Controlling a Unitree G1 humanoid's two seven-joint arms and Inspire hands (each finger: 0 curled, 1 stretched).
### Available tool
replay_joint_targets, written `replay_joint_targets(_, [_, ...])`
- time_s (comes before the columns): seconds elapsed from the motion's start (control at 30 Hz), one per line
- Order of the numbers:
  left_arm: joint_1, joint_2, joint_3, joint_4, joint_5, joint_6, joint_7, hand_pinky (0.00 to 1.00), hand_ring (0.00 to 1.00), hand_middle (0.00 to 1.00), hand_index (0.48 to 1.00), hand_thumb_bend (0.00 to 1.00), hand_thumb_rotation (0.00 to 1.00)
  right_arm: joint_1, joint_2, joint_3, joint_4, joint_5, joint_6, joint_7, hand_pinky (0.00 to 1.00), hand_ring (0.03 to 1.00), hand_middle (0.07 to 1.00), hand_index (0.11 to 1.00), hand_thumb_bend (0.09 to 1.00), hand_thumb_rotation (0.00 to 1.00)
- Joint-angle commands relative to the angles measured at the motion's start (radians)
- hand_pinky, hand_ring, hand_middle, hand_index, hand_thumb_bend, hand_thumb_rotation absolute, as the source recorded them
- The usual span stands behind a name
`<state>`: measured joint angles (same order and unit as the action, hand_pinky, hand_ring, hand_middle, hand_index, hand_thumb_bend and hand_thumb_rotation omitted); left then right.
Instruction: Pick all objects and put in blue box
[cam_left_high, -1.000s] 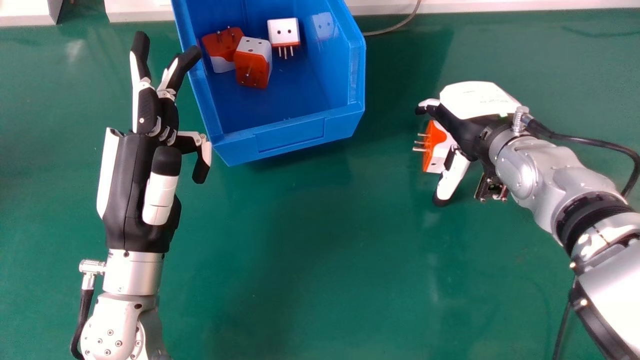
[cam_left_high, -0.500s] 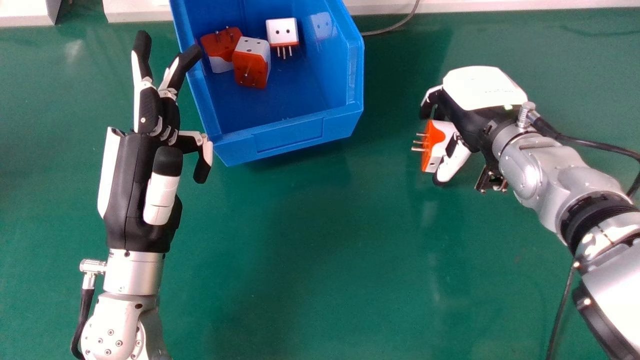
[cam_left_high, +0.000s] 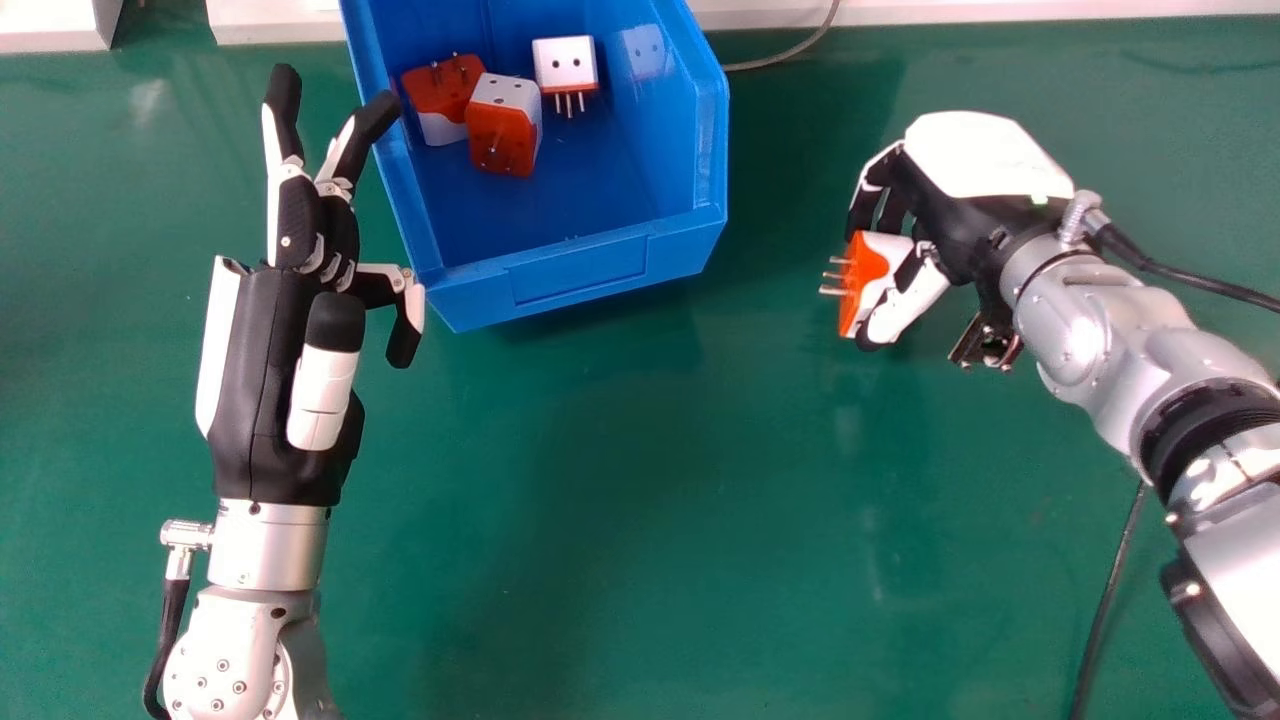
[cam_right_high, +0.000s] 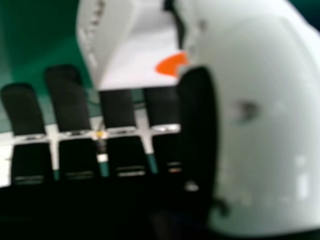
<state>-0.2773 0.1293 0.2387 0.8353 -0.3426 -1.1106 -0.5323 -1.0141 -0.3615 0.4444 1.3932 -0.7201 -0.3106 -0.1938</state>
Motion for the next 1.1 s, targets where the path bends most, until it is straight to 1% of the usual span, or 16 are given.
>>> replay_joint_targets(0.0, [-0.011,0.001,-0.006,-0.007,0.004,-0.007,-0.004,0.00,1.00,0.93,0.754,1.00,0.91,-0.027,-0.029,-0.016,-0.015,0.016,-0.015,-0.024,0.43,0.437,0.493,0.509,0.536,0.00])
replay_joint_targets(0.13, [-0.017,0.004,-0.004,0.000,0.000,-0.006,-0.010,0.00,1.00,0.93,0.754,1.00,0.91,-0.027,-0.038,-0.028,-0.016,0.026,-0.016,-0.025,0.43,0.438,0.490,0.506,0.533,0.00])
replay_joint_targets(0.33, [-0.025,0.005,-0.002,0.007,0.001,-0.008,-0.013,0.00,1.00,0.93,0.753,1.00,0.91,-0.032,-0.040,-0.040,-0.019,0.034,-0.026,-0.012,0.43,0.438,0.486,0.503,0.528,0.00])
replay_joint_targets(0.5, [-0.031,0.009,-0.002,0.012,0.001,-0.002,-0.016,0.00,1.00,0.93,0.752,1.00,0.91,-0.071,-0.047,-0.055,-0.034,0.047,-0.070,-0.020,0.43,0.436,0.484,0.499,0.525,0.00])
replay_joint_targets(0.63, [-0.038,0.012,-0.002,0.017,0.009,-0.001,-0.012,0.00,1.00,0.93,0.751,1.00,0.91,-0.105,-0.047,-0.099,-0.052,0.090,-0.135,-0.005,0.42,0.427,0.484,0.501,0.523,0.00])
replay_joint_targets(0.77, [-0.052,0.014,0.000,0.036,0.015,-0.008,-0.011,0.00,1.00,0.93,0.751,1.00,0.91,-0.136,-0.052,-0.138,-0.075,0.133,-0.211,0.005,0.41,0.412,0.486,0.512,0.520,0.00])
replay_joint_targets(0.83, [-0.055,0.014,0.002,0.041,0.017,-0.012,-0.012,0.00,0.99,0.93,0.751,1.00,0.91,-0.143,-0.051,-0.152,-0.082,0.148,-0.235,0.010,0.41,0.407,0.486,0.516,0.519,0.00])
replay_joint_targets(0.97, [-0.062,0.016,0.004,0.052,0.032,-0.017,0.001,0.00,0.99,0.93,0.751,1.00,0.91,-0.170,-0.045,-0.161,-0.108,0.162,-0.309,-0.003,0.40,0.403,0.486,0.518,0.518,0.00])
replay_joint_targets(1.07, [-0.065,0.016,0.005,0.058,0.042,-0.021,0.012,0.00,0.99,0.93,0.752,1.00,0.91,-0.186,-0.040,-0.164,-0.110,0.167,-0.321,0.007,0.40,0.402,0.486,0.520,0.517,0.00])
